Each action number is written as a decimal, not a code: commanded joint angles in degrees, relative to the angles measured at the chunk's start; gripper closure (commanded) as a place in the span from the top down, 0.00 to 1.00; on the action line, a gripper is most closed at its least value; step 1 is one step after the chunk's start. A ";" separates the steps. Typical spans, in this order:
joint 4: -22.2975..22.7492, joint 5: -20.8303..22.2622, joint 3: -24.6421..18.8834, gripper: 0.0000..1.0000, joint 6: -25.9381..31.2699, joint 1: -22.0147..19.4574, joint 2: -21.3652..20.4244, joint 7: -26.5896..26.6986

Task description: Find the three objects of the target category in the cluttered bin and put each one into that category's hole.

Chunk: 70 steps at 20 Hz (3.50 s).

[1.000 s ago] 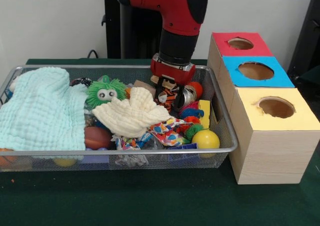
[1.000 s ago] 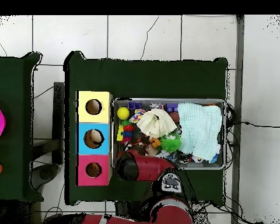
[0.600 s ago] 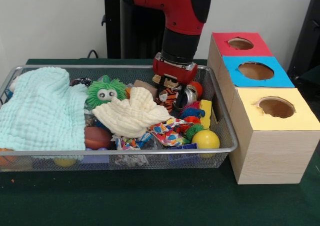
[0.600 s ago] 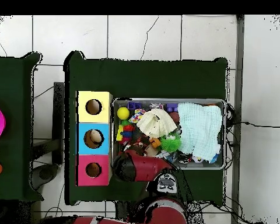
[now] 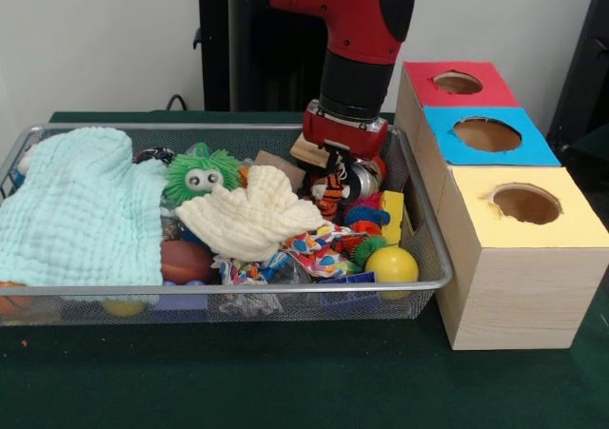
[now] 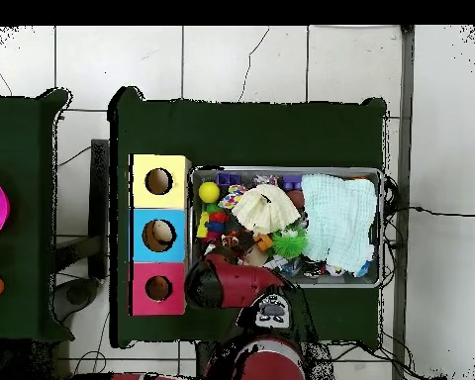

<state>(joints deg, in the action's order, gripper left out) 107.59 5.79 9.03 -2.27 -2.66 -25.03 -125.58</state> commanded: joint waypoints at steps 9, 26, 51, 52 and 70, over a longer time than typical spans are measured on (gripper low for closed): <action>-1.19 -2.59 -1.61 0.00 -4.99 1.88 2.29 -9.23; 1.59 -3.56 4.65 0.00 25.14 8.22 -21.47 -6.53; 5.19 -7.34 14.25 0.00 22.98 23.01 -20.47 -17.18; 5.34 -7.98 14.64 0.00 22.78 23.58 -20.27 -17.12; 6.47 -15.09 17.76 0.00 22.66 28.80 -18.82 -15.63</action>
<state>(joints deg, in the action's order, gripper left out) 110.74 -5.88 26.50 19.44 25.98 -46.60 -125.58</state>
